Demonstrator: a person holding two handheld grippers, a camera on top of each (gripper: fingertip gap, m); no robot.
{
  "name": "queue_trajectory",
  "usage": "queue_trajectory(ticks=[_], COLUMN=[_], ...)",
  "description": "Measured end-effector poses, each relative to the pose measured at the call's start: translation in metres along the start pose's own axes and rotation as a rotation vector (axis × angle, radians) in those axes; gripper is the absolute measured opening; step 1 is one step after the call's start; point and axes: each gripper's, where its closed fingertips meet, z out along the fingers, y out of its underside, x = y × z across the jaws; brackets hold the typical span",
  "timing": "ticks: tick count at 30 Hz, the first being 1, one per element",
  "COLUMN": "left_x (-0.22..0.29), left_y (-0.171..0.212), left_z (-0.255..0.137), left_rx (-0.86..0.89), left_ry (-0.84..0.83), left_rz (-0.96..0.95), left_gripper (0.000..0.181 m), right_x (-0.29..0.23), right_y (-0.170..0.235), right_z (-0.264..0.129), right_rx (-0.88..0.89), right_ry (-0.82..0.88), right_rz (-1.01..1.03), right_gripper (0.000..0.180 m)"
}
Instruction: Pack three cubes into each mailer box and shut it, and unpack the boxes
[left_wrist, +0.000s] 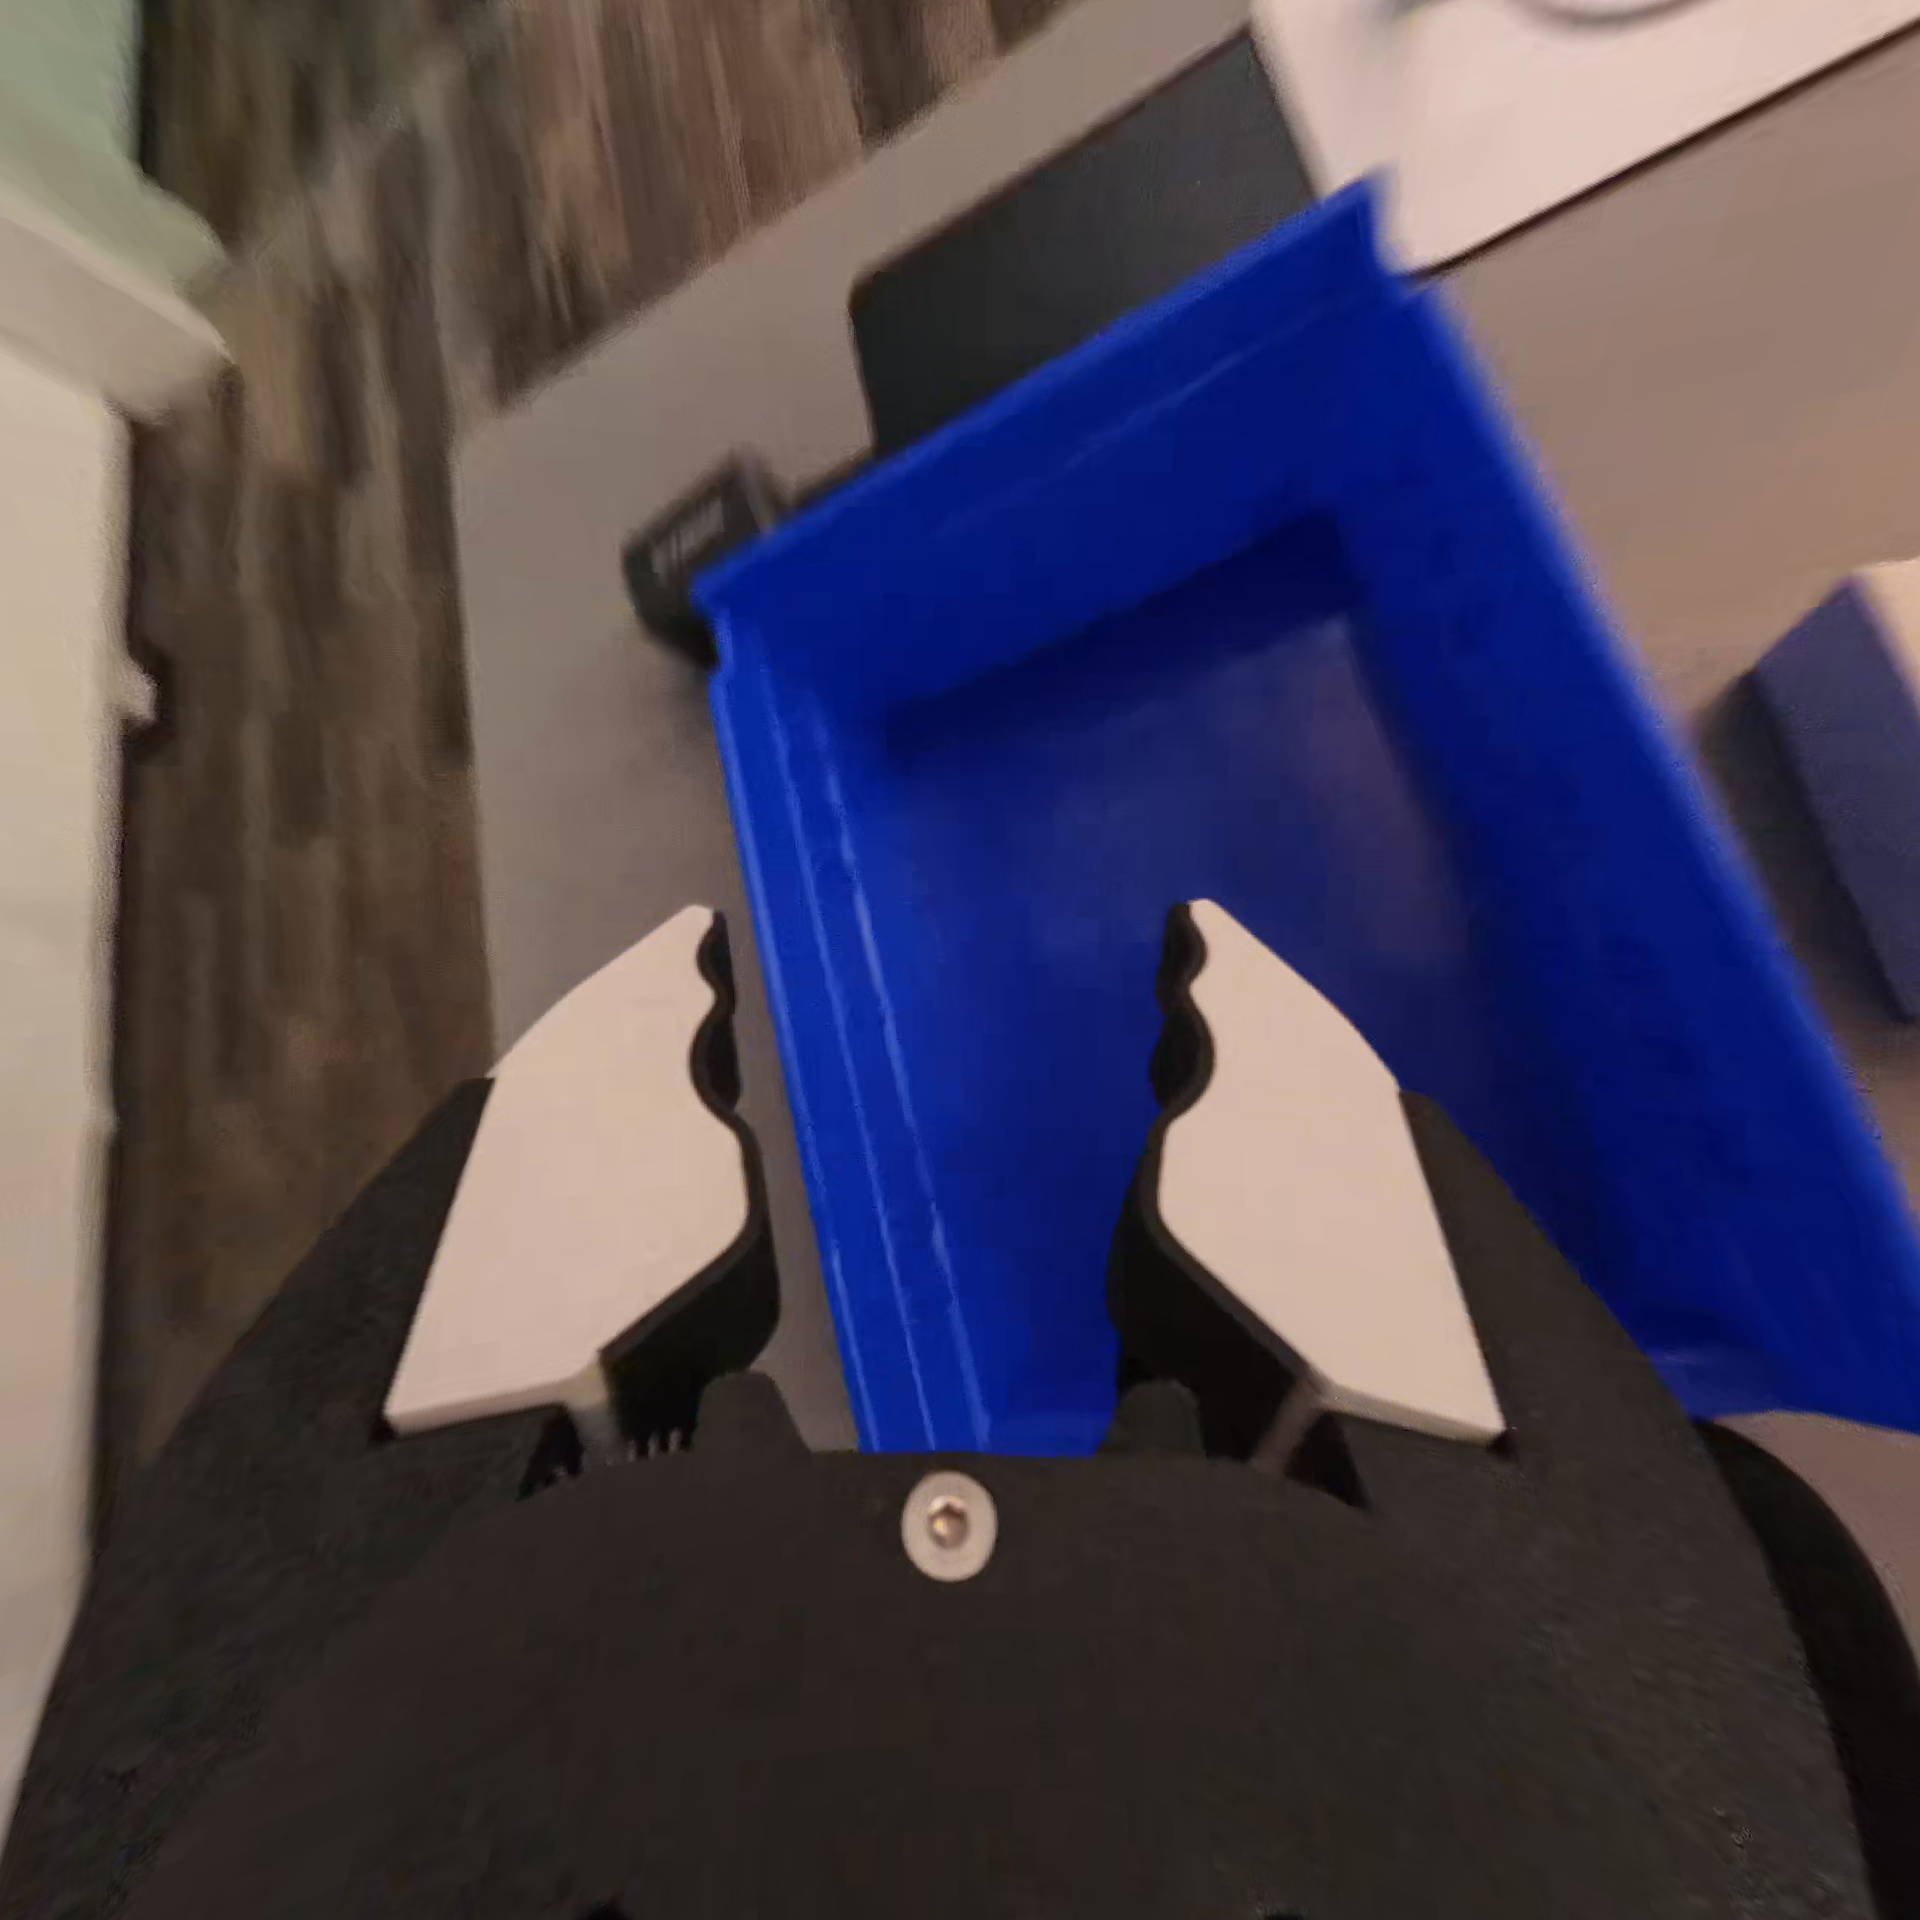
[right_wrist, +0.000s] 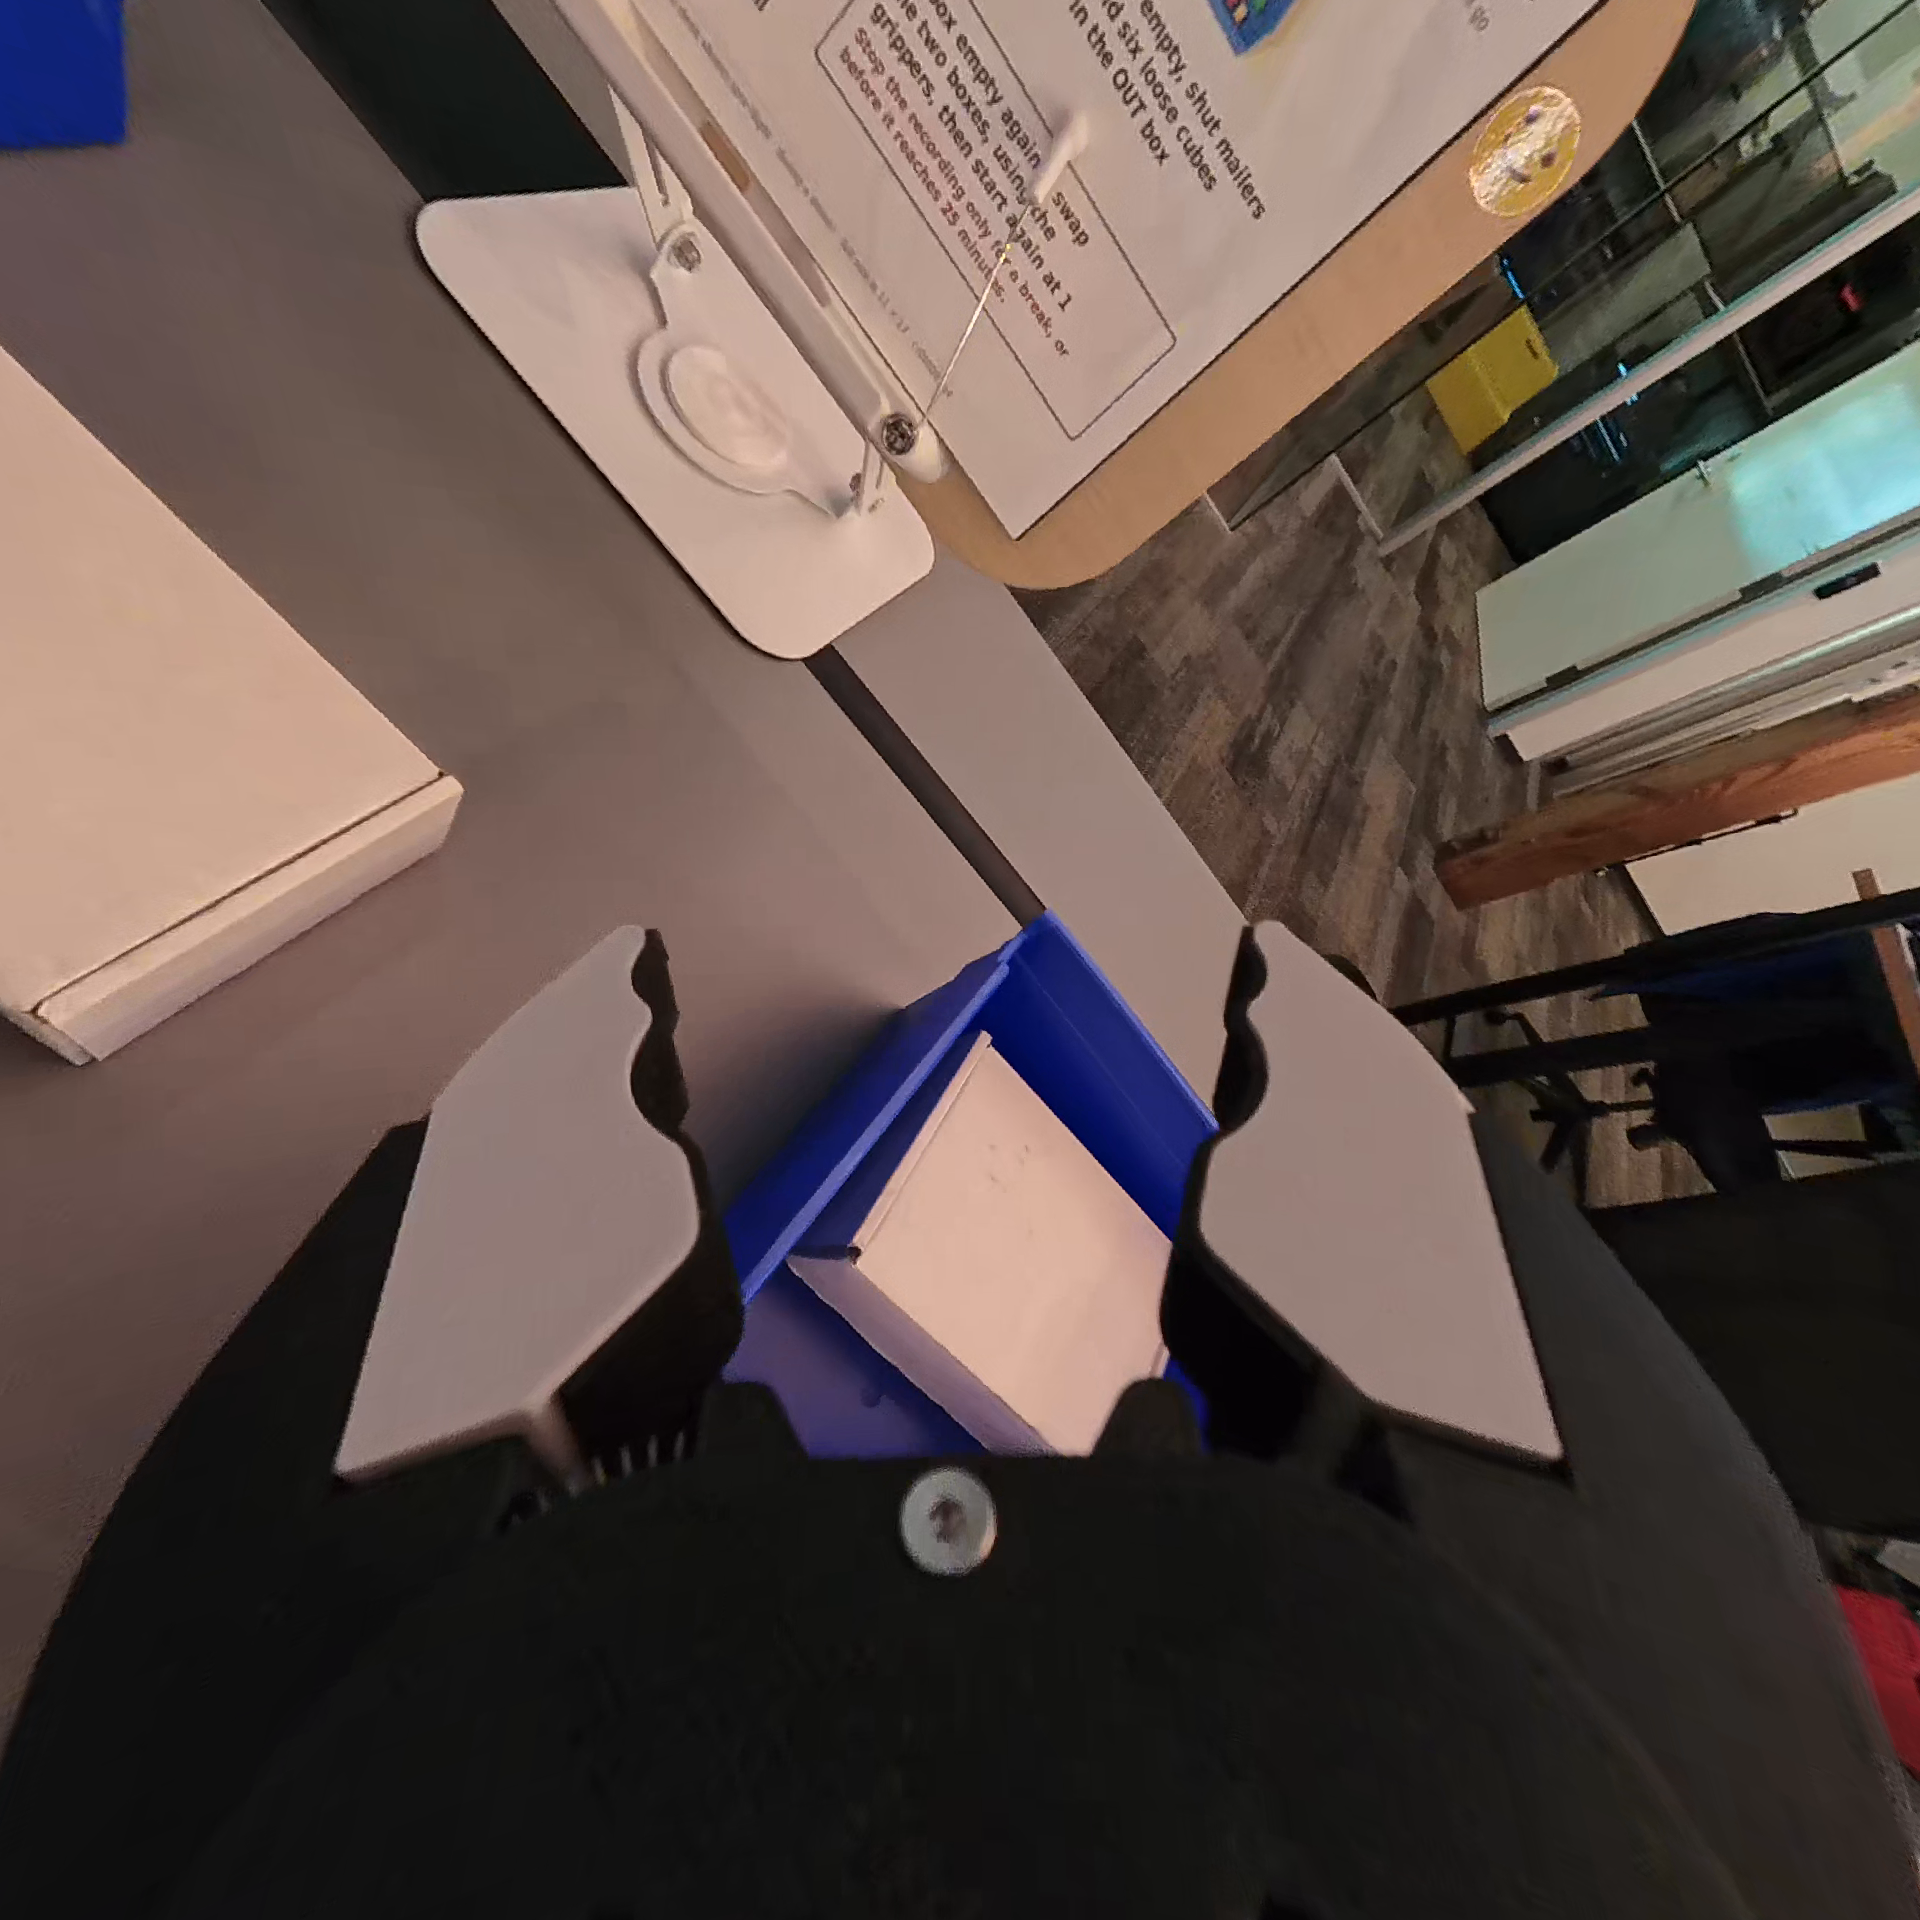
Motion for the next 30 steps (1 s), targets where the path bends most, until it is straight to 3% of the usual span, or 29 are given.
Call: queue_trajectory(ticks=[4,10,12,14,25,27,30], left_x=[-0.051,-0.047,-0.036,-0.023,-0.053,-0.067,-0.088], left_y=[0.062,0.098,0.097,0.09,0.101,0.097,0.069], left_z=[0.04,0.081,0.09,0.093,0.099,0.094,0.056], left_rx=[-0.227,-0.38,-0.407,-0.414,-0.384,-0.318,-0.064], left_ry=[0.043,0.202,0.298,0.429,0.356,0.265,0.136], left_rz=[-0.172,-0.224,-0.241,-0.288,-0.397,-0.405,-0.401], left_gripper=[0.084,0.06,0.043,0.005,0.005,0.031,0.059], right_x=[-0.001,-0.006,-0.008,-0.01,-0.015,-0.021,-0.048], right_y=[-0.001,0.008,0.011,0.014,0.021,0.016,-0.007], right_z=[0.004,0.013,0.015,0.016,0.02,0.02,0.015], right_rx=[-0.007,-0.064,-0.078,-0.092,-0.132,-0.109,0.003], right_ry=[-0.001,-0.012,-0.019,-0.024,-0.04,-0.05,-0.115], right_rz=[-0.006,-0.035,-0.038,-0.051,-0.079,-0.048,0.022], right_gripper=[0.102,0.101,0.101,0.1,0.098,0.098,0.097])
